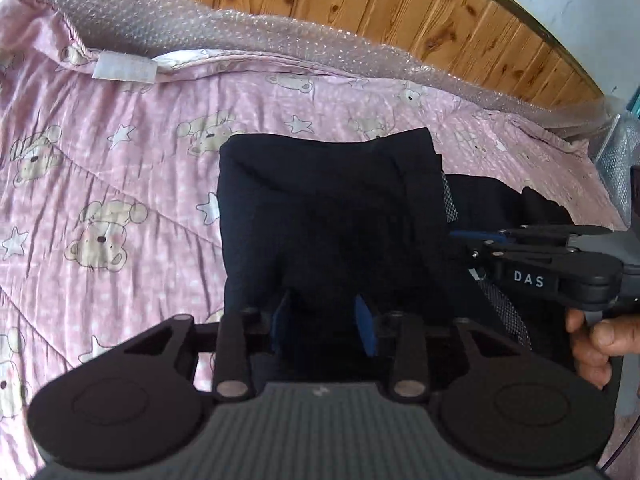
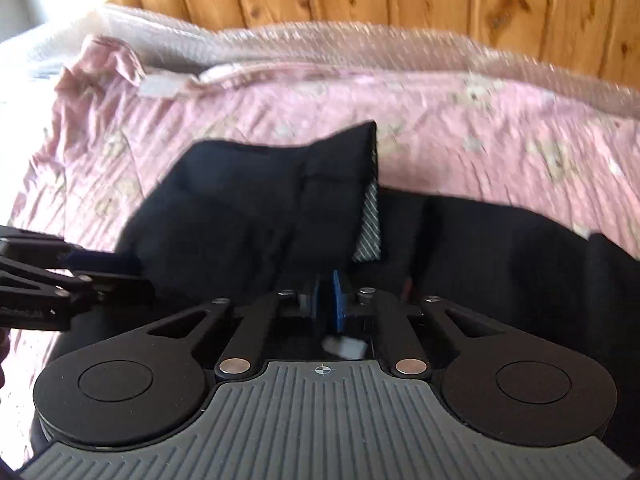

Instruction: Fold clothes

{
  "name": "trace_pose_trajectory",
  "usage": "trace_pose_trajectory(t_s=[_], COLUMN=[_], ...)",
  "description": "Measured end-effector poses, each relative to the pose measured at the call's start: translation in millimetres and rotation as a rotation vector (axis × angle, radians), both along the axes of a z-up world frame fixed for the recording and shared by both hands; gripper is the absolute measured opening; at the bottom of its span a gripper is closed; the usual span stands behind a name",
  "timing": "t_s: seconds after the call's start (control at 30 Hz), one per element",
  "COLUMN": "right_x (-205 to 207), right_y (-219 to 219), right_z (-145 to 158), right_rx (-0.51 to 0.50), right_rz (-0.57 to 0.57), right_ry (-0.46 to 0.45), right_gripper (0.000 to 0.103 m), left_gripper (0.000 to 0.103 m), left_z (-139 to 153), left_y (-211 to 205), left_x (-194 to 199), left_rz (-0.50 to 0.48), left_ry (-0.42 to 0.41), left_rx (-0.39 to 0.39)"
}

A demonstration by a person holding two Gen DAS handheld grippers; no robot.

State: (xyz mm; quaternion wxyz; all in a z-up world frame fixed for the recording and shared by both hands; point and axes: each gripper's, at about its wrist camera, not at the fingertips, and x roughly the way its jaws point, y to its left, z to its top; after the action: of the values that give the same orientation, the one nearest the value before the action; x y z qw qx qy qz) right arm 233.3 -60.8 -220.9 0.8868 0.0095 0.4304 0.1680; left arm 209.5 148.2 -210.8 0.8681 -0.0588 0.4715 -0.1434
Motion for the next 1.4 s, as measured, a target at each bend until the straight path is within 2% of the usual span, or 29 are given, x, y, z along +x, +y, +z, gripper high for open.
trace_pose_trajectory(t_s=[0.03,0.07,0.1,0.13,0.17,0.2,0.23,0.27,0.3,0.37,0.4,0.5,0.53,0.57,0.6,0.63,0.7,0.77,0.87,0.93,1.07,1.1,1.13,1.17,1.2,1.27,1.33,1.4], right_x=[-7,-12,-15,-13,-12,-19,-25,-30,-30,-33,-37,-38,-38,-41,-48,-54,-61,-69,-89,-92,-96,-94,-93,-92,-91,-89,-92,-91], right_y=[-7,-14,-15,-8,-2,3,8,11,9,-2,-12,-31,-37,-48,-60,-72,-80,-71,-54,-50,-32,-28,-25,-21,-18,-24,-36,-47], right_z=[5,12,15,8,1,-9,-18,-19,-18,-20,-26,-30,-30,-23,-18,-13,-21,-34,-42,-42,-38,-37,-37,-36,-35,-30,-24,-31], right_rx=[0.039,0.094,0.130,0.115,0.098,0.048,-0.002,-0.047,-0.076,-0.098,-0.070,0.021,0.050,0.124,0.212,0.297,0.383,0.386,0.351,0.365,0.250,0.221,0.192,0.163,0.136,0.131,0.135,0.140], right_rz=[-0.041,-0.071,-0.080,-0.067,-0.053,-0.022,0.008,0.026,-0.008,-0.086,-0.101,-0.091,-0.088,-0.111,-0.130,-0.148,-0.129,-0.071,-0.023,-0.029,-0.007,-0.002,0.002,0.006,0.010,-0.032,-0.087,-0.117], right_ry=[0.004,-0.021,-0.038,-0.021,-0.005,-0.006,-0.008,-0.036,-0.039,-0.029,-0.027,-0.023,-0.017,-0.007,-0.011,-0.013,0.033,0.049,0.020,0.010,-0.026,-0.032,-0.038,-0.044,-0.049,-0.063,-0.083,-0.057], right_gripper=[0.029,0.041,0.060,0.062,0.055,0.013,0.002,0.001,0.000,0.000,0.000,0.002,0.016,0.025,0.050,0.057,0.057,0.057,0.053,0.057,0.057,0.050,0.030,0.025,0.017,0.011,0.010,0.010], left_gripper=[0.038,0.044,0.048,0.050,0.050,0.048,0.041,0.040,0.041,0.051,0.053,0.050,0.050,0.052,0.053,0.054,0.055,0.055,0.055,0.056,0.058,0.058,0.057,0.055,0.048,0.003,0.003,0.006], left_z=[5,10,15,15,6,-3,-8,-6,-3,8,12,11,12,15,18,20,21,18,14,11,-4,-9,-14,-17,-20,-12,-5,-12], left_y=[1,3,4,4,3,1,0,-1,-2,-6,-10,-32,-40,-46,-52,-58,-63,-67,-76,-85,-116,-123,-129,-135,-141,-153,-164,-175], left_x=[-3,-7,-10,-12,-10,-9,-10,-13,-16,-21,-23,-19,-17,-15,-14,-12,-5,2,14,24,47,52,55,56,57,53,49,46], left_rz=[0.000,-0.001,-0.001,0.002,0.010,0.020,0.033,0.042,0.048,0.040,0.034,0.008,0.001,-0.001,0.008,0.019,0.051,0.083,0.080,0.064,0.012,0.004,-0.007,-0.020,-0.038,-0.093,-0.144,-0.154], left_ry=[-0.013,-0.026,-0.039,-0.035,0.003,0.040,0.068,0.077,0.080,0.057,0.049,0.063,0.064,0.056,0.043,0.034,0.045,0.069,0.083,0.090,0.088,0.095,0.098,0.093,0.082,0.065,0.060,0.057], left_rx=[-0.024,-0.048,-0.071,-0.084,-0.074,-0.060,-0.048,-0.056,-0.070,-0.110,-0.116,-0.040,-0.021,-0.015,-0.001,0.010,0.000,-0.016,-0.021,-0.004,0.089,0.114,0.141,0.167,0.188,0.162,0.129,0.166])
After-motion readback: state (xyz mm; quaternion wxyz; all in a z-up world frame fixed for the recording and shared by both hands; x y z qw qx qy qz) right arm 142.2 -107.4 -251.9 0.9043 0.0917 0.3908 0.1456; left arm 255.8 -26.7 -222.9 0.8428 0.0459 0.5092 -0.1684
